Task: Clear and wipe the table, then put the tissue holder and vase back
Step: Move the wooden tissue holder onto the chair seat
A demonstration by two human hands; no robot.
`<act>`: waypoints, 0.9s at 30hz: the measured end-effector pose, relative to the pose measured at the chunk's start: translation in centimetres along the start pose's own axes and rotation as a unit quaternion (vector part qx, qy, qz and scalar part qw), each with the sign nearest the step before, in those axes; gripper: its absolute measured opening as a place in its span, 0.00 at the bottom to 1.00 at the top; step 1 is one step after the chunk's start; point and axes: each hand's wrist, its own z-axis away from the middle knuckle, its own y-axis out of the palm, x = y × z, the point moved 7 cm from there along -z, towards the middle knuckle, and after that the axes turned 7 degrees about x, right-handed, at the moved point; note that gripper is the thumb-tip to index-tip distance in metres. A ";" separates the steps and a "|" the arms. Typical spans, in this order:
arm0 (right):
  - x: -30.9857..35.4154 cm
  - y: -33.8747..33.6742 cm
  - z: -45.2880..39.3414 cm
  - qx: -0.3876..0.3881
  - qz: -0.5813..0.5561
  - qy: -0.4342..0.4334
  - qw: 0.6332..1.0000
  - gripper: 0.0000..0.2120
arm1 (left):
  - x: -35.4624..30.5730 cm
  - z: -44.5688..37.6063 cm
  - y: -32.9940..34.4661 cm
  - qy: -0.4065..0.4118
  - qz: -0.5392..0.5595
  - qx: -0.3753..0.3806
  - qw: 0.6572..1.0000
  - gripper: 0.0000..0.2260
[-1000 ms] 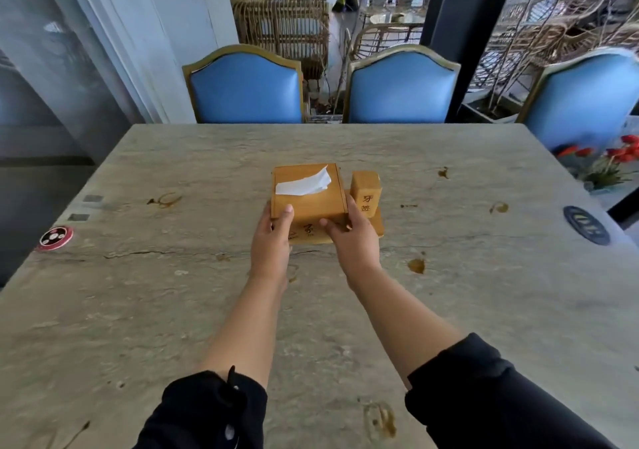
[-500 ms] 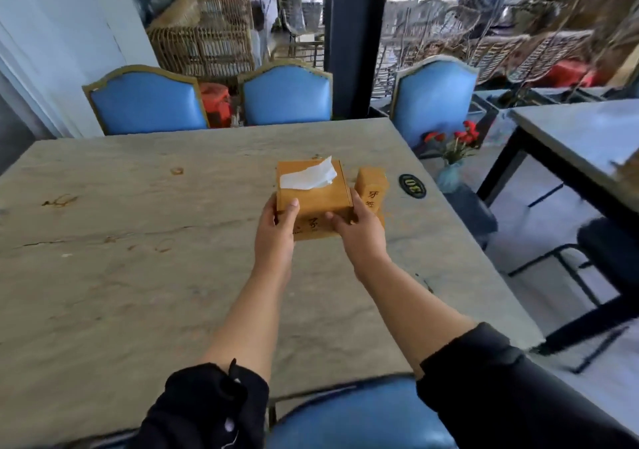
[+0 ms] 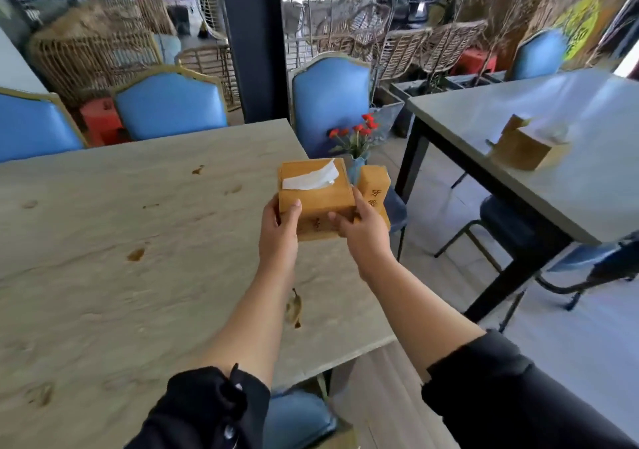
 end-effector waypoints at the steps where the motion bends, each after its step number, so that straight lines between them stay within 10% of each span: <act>1: -0.6 -1.2 -1.3 0.000 -0.003 0.001 1.000 0.31 | 0.6 -1.0 1.5 -0.002 0.001 0.003 1.000 0.15; 15: -8.3 -13.9 -21.0 -0.038 -0.075 0.069 0.994 0.25 | 8.3 -15.8 19.2 -0.075 0.016 0.019 0.997 0.19; 27: -23.1 -19.4 -40.1 0.071 -0.086 0.178 0.978 0.23 | 22.7 -27.4 29.7 -0.158 0.031 -0.113 0.980 0.20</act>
